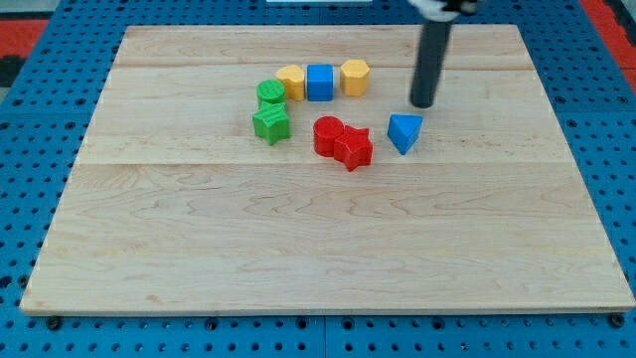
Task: Move the line of blocks a bit down
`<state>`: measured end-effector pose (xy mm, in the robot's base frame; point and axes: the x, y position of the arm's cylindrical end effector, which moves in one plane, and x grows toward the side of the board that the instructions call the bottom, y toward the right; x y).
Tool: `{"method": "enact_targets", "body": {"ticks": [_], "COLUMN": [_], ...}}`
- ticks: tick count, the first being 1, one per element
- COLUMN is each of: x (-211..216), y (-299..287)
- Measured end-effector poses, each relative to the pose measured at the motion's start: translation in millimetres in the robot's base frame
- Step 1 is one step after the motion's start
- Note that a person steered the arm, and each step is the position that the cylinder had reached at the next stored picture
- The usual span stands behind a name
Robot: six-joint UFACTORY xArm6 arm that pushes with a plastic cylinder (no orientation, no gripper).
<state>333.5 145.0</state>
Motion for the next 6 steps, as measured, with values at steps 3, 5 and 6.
{"method": "enact_targets", "body": {"ticks": [3, 5, 6], "x": [-30.4, -62.7, -54.8], "y": [-69.1, -59.6, -92.9]}}
